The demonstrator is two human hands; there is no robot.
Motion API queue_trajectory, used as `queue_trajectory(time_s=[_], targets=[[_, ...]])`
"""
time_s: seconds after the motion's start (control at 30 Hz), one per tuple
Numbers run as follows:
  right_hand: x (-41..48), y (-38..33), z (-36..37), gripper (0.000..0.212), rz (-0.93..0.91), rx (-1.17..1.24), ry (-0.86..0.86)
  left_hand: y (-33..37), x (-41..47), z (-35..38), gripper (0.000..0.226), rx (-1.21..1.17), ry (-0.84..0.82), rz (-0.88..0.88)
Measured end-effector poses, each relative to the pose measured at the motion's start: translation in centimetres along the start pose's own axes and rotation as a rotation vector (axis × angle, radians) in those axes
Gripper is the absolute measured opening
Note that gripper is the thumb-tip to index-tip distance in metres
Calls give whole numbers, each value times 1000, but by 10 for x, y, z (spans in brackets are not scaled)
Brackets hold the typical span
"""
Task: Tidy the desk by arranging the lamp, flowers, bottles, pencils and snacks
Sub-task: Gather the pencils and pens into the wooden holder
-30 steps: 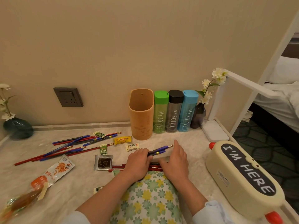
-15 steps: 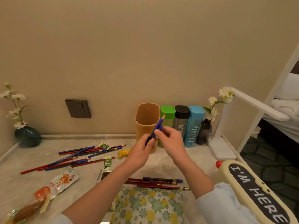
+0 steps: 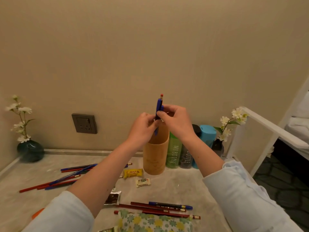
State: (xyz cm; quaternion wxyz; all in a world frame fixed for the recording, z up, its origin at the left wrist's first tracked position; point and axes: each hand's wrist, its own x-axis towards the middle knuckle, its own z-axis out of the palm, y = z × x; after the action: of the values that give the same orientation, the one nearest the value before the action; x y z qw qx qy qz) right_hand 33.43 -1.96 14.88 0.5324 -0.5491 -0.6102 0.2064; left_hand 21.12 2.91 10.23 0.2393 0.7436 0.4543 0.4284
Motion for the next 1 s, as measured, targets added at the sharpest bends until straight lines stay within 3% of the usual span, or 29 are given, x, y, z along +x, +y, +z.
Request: queue_trajectory(time_s=[0.23, 0.33, 0.47, 0.8, 1.0], targets=[[-17, 52, 17, 20, 93, -108, -56, -31, -16, 20, 18, 352, -114, 11], [-26, 73, 25, 21, 131, -154, -77, -44, -30, 26, 19, 475, -55, 72], [-33, 87, 30, 27, 161, -115, -37, -56, -41, 35, 25, 485, 32, 90], [-60, 96, 25, 34, 164, -29, 43, -64, -73, 47, 48, 486, 71, 24], [-110, 119, 21, 26, 281, -43, 34, -60, -120, 65, 68, 244, 160, -78]])
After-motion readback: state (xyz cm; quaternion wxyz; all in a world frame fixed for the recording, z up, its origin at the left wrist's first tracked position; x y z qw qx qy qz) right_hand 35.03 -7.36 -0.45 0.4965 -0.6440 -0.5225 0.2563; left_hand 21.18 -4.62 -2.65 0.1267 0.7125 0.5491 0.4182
